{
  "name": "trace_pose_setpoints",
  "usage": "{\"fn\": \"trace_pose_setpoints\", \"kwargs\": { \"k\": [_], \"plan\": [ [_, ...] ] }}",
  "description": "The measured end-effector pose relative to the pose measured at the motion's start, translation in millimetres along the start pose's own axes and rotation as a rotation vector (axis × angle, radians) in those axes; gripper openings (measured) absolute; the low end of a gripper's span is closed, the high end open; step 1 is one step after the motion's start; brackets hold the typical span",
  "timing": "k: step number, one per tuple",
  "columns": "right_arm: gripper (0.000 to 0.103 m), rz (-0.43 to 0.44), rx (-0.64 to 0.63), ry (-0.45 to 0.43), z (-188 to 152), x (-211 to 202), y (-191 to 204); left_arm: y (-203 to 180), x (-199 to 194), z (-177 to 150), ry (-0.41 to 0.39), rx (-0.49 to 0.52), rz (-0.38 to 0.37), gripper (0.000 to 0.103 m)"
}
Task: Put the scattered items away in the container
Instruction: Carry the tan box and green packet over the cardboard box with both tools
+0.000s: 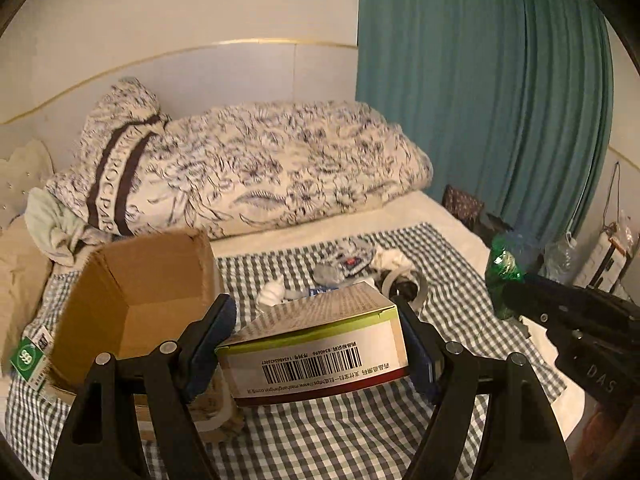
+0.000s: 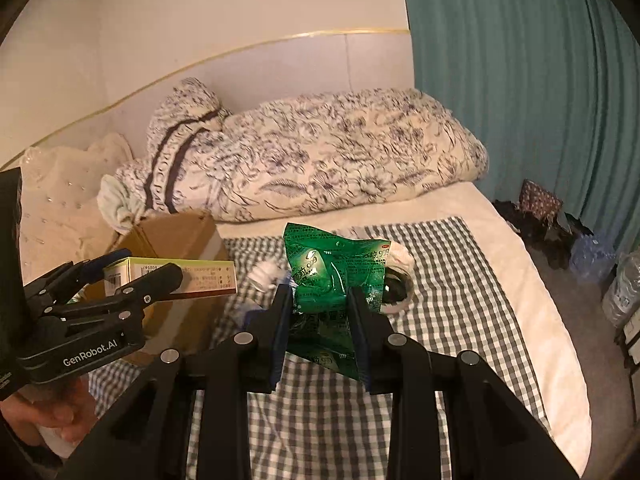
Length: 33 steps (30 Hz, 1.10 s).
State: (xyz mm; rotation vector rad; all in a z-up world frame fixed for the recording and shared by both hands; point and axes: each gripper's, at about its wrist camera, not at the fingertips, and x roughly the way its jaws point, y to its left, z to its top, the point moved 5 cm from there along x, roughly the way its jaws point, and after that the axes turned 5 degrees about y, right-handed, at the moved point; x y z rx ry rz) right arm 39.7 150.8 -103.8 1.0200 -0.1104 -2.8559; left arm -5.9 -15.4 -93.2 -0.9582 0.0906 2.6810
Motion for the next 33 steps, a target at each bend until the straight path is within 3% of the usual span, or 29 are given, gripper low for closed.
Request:
{"fn": "trace_pose_setpoints", "kwargs": {
  "k": [17, 25, 33],
  "plan": [
    [0.028, 0.076, -0.025, -0.118, 32, -44, 49, 64, -75, 28, -0.106, -0.112, 0.112, 0.079],
    [0.028, 0.143, -0.045, -0.144, 51, -45, 82, 104, -100, 38, -0.178, -0.126, 0.214, 0.079],
    [0.028, 0.187, -0.079, -0.145, 64, -36, 114, 144, -106, 42, -0.173, -0.16, 0.261, 0.079]
  ]
}}
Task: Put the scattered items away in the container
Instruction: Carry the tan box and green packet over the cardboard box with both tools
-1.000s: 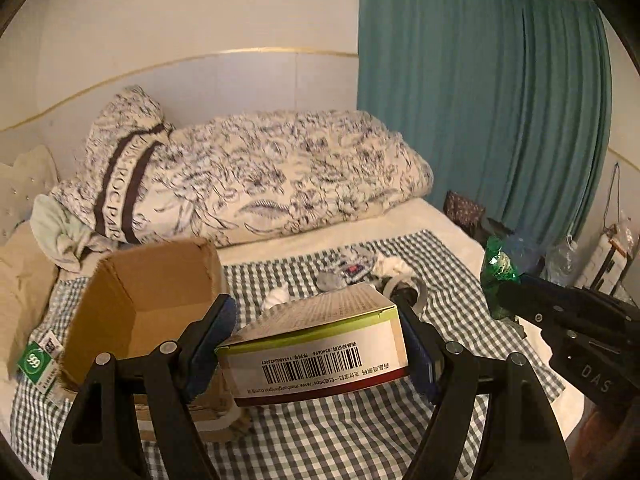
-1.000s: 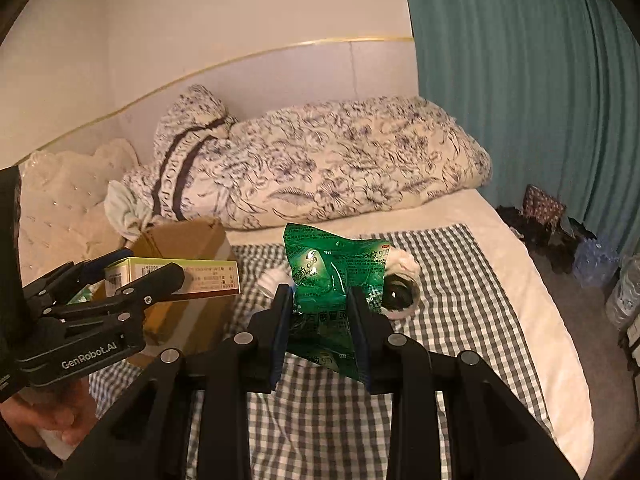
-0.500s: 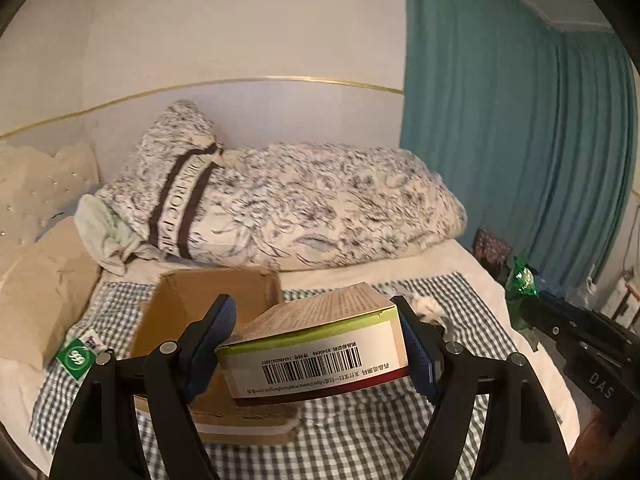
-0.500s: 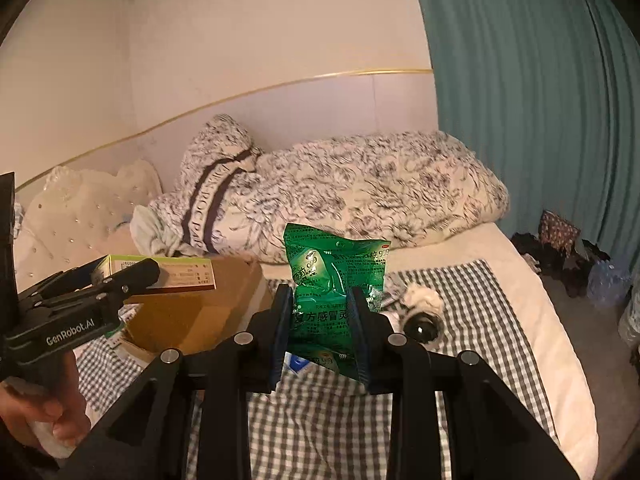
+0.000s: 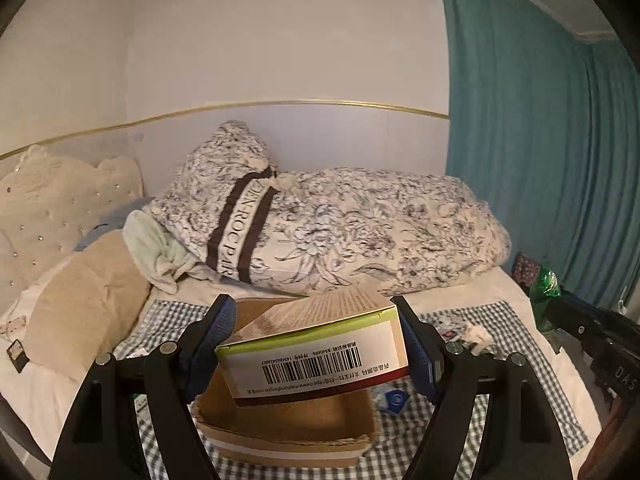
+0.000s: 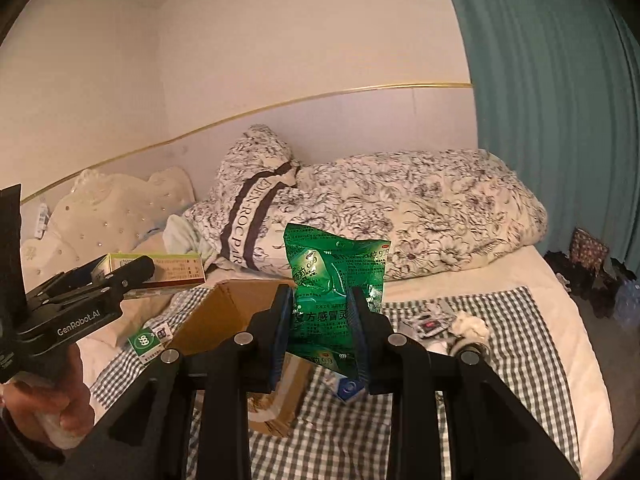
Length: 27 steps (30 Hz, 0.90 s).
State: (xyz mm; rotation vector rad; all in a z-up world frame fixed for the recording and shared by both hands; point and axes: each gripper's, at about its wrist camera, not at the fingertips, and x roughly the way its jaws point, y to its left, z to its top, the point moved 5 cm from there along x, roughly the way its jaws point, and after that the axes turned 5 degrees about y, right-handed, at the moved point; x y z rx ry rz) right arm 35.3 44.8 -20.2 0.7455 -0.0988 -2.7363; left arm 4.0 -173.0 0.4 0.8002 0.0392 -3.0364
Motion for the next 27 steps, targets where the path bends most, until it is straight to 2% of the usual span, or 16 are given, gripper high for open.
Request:
{"fn": "trace_pose_setpoints", "kwargs": {
  "k": [5, 12, 27],
  "plan": [
    [0.028, 0.03, -0.024, 0.016, 5, 16, 20, 18, 15, 2, 0.025, 0.024, 0.0, 0.079],
    [0.028, 0.065, -0.062, 0.067, 4, 50, 46, 42, 45, -4, 0.065, 0.027, 0.041, 0.079],
    [0.028, 0.109, -0.109, 0.234, -19, 142, 77, 67, 123, -38, 0.228, 0.021, 0.06, 0.079]
  ]
}}
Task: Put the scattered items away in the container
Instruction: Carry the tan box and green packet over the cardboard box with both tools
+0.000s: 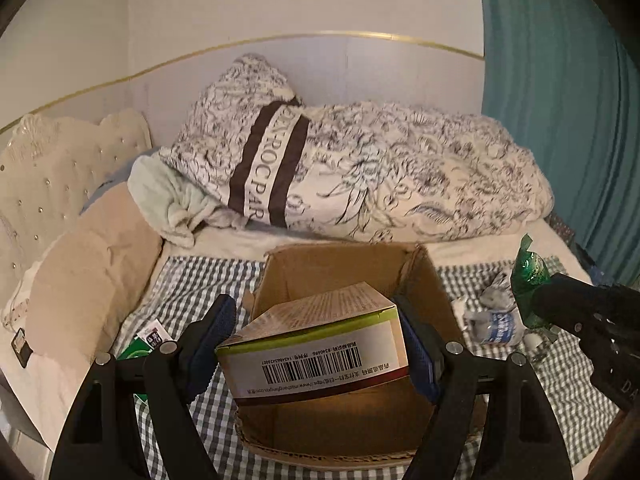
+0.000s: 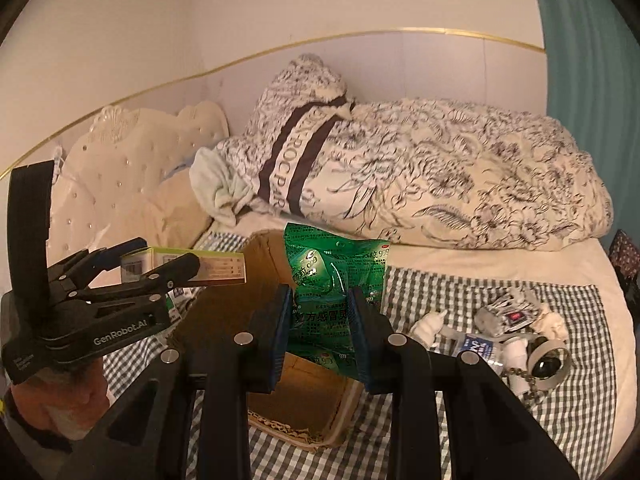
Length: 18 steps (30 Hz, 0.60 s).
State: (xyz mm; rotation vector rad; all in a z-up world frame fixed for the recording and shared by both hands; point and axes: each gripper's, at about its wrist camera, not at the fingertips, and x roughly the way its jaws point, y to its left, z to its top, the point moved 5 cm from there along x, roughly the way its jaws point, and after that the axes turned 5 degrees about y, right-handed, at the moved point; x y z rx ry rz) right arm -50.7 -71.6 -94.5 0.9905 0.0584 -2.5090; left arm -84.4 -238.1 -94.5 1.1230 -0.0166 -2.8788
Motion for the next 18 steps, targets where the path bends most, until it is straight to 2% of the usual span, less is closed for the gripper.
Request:
{"fn": "trace_pose_setpoints", "kwargs": {
  "k": [7, 18],
  "plan": [
    [0.028, 0.024, -0.035, 0.097, -7, 45, 10, 9, 42, -9, 0.086, -0.006, 0.021, 0.079],
    [0.028, 0.063, -0.055, 0.246, -35, 110, 19, 19, 88, -38, 0.217, -0.011, 0.028, 0.079]
  ]
}}
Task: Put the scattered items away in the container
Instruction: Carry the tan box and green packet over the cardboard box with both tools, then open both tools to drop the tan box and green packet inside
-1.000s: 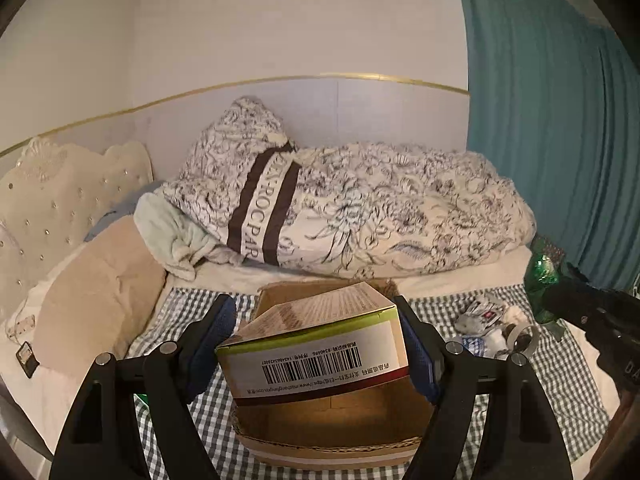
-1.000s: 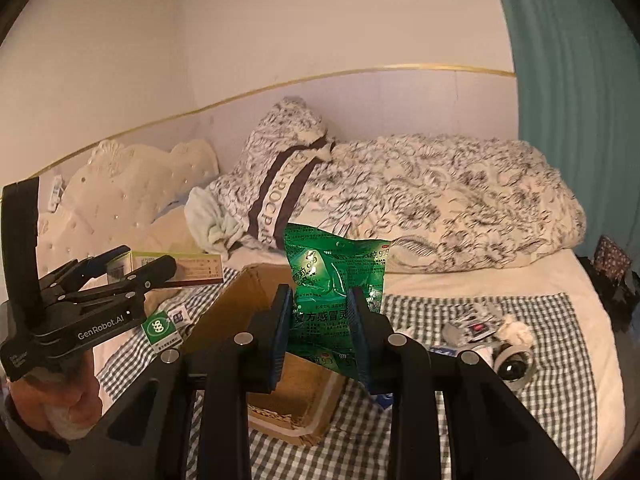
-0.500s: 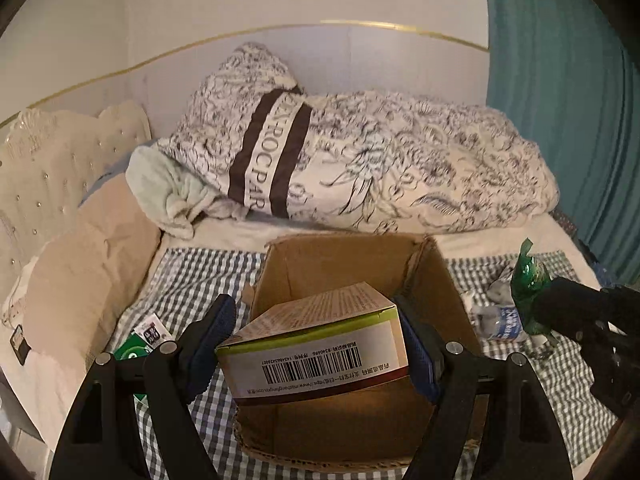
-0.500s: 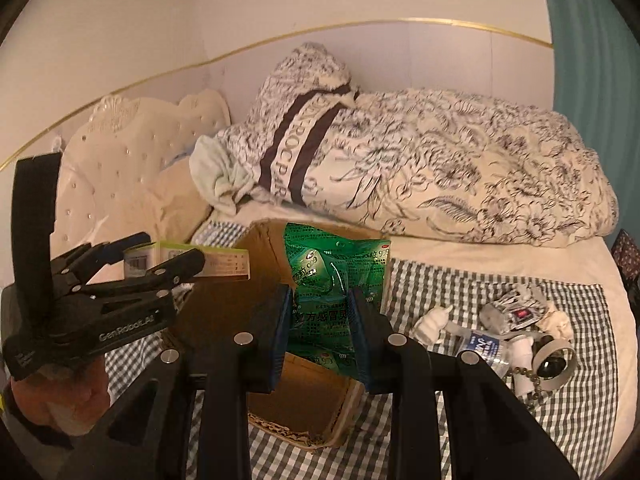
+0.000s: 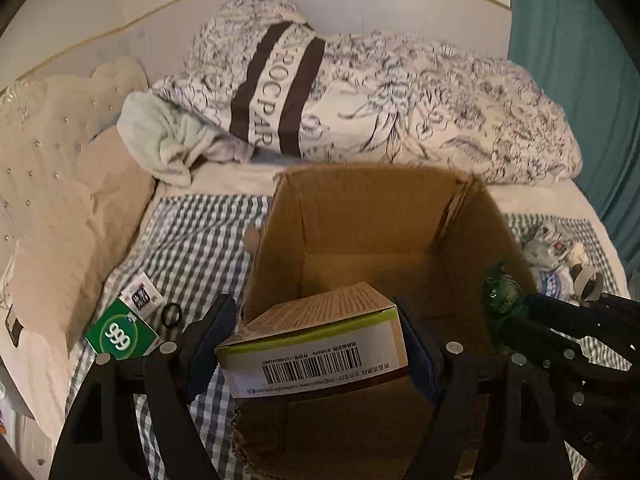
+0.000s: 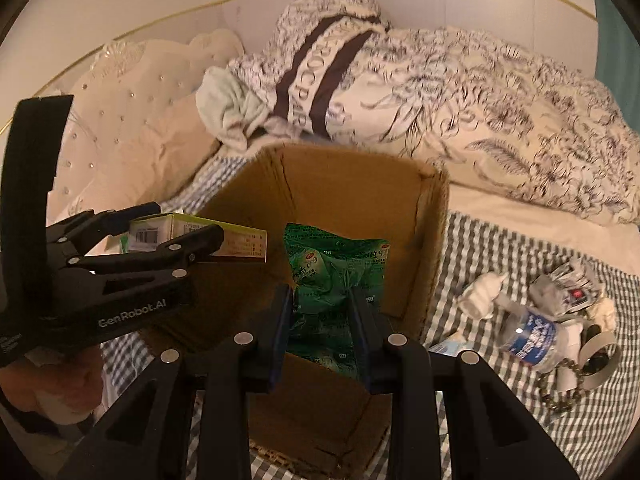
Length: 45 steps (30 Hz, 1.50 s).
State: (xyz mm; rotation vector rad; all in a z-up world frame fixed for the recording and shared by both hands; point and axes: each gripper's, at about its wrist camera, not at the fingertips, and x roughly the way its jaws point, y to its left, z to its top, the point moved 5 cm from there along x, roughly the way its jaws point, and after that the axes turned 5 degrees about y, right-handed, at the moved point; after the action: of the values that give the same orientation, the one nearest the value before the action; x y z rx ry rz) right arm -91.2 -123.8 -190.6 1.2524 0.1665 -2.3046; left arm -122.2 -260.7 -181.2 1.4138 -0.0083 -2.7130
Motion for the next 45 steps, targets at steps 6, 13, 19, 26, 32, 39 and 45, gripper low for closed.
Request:
{"fn": "trace_pose_setpoints", "kwargs": {
  "k": [6, 13, 19, 26, 32, 39, 45],
  "plan": [
    [0.028, 0.004, 0.005, 0.048, -6, 20, -5, 1, 18, -6, 0.047, -0.005, 0.001, 0.079],
    [0.028, 0.007, -0.002, 0.071, -12, 31, -8, 0, 20, -6, 0.052, -0.002, 0.006, 0.079],
    [0.036, -0.003, -0.029, 0.052, -11, 21, -3, -4, 13, -3, 0.054, -0.011, -0.01, 0.08],
    [0.054, -0.032, -0.051, -0.026, -6, -10, -1, -13, -20, 9, -0.019, -0.016, -0.018, 0.087],
    [0.054, -0.035, -0.027, -0.081, -6, -39, -9, -25, -47, 15, -0.069, -0.004, -0.02, 0.087],
    [0.054, -0.04, 0.01, -0.143, -8, -74, -21, -34, -73, 18, -0.117, -0.003, -0.014, 0.087],
    [0.054, -0.049, 0.032, -0.199, -13, -106, -31, -43, -104, 21, -0.179, -0.016, -0.019, 0.09]
  ]
}}
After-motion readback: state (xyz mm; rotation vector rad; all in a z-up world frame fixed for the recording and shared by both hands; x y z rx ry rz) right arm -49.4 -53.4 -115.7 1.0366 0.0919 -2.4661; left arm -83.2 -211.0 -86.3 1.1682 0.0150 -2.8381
